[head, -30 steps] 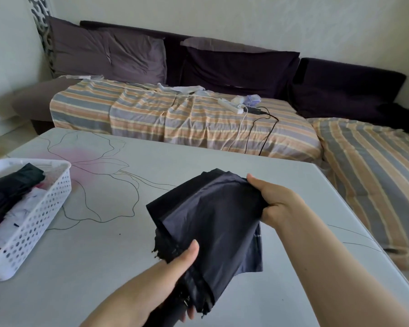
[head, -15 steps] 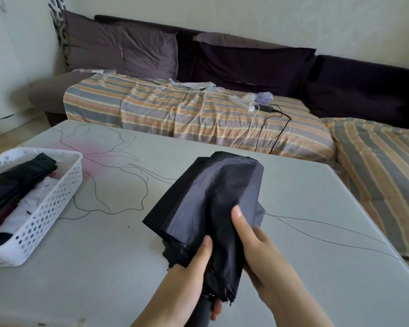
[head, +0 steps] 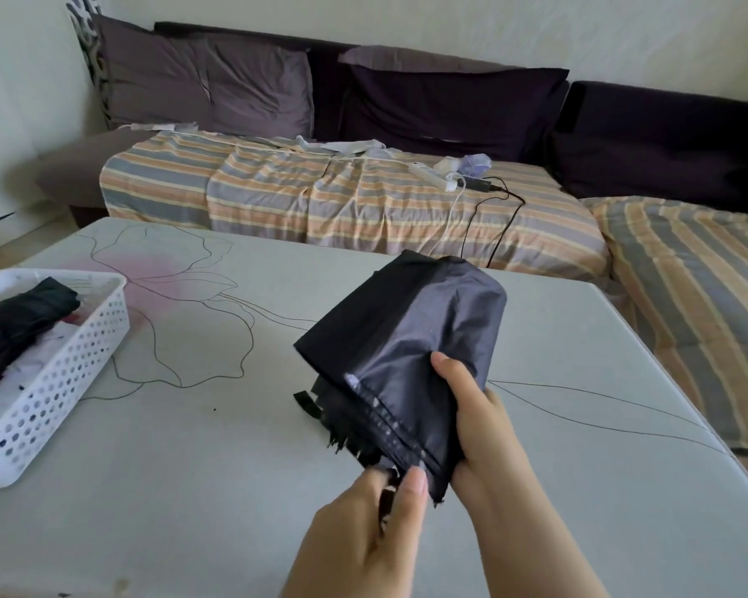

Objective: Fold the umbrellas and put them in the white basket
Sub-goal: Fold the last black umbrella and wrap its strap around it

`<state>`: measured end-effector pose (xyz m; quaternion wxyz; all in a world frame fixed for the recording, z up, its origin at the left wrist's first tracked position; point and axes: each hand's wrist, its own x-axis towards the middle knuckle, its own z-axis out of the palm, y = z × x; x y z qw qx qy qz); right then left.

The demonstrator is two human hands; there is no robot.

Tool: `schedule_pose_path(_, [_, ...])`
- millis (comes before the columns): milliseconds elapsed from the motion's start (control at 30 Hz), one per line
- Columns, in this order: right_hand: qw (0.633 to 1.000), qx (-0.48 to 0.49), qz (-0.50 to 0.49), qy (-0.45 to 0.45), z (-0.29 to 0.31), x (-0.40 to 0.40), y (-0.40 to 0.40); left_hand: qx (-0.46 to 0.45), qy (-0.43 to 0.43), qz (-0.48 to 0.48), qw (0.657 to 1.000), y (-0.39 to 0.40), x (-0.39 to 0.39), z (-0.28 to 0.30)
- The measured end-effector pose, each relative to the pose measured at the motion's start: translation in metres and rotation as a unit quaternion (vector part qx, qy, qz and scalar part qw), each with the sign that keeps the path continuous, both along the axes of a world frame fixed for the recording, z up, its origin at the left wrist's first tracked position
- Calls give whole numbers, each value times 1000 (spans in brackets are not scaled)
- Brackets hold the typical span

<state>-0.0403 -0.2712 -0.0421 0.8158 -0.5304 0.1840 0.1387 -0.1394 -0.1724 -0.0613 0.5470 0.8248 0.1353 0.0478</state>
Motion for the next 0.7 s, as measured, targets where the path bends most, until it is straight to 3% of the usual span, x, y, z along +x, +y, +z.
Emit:
schedule_pose_path(67, [1000, 6, -8, -13, 0, 3, -6, 52, -16, 35, 998, 7, 6, -3])
schedule_pose_path(167, [999, 9, 8, -33, -1, 1, -10, -8, -30, 91, 995, 21, 17, -9])
schedule_pose_path(267, [999, 4, 23, -42, -1, -4, -9, -65, -7, 49, 997, 20, 26, -17])
schedule_pose_path(400, [999, 7, 19, -42, 0, -8, -8, -74, 10, 46, 996, 13, 27, -22])
schedule_pose_path(567, [998, 17, 10, -52, -2, -12, -11, -210, 43, 30, 976, 2, 26, -17])
schedule_pose_path(700, [998, 6, 6, -62, -4, -15, -15, -336, 96, 11, 937, -4, 19, -18])
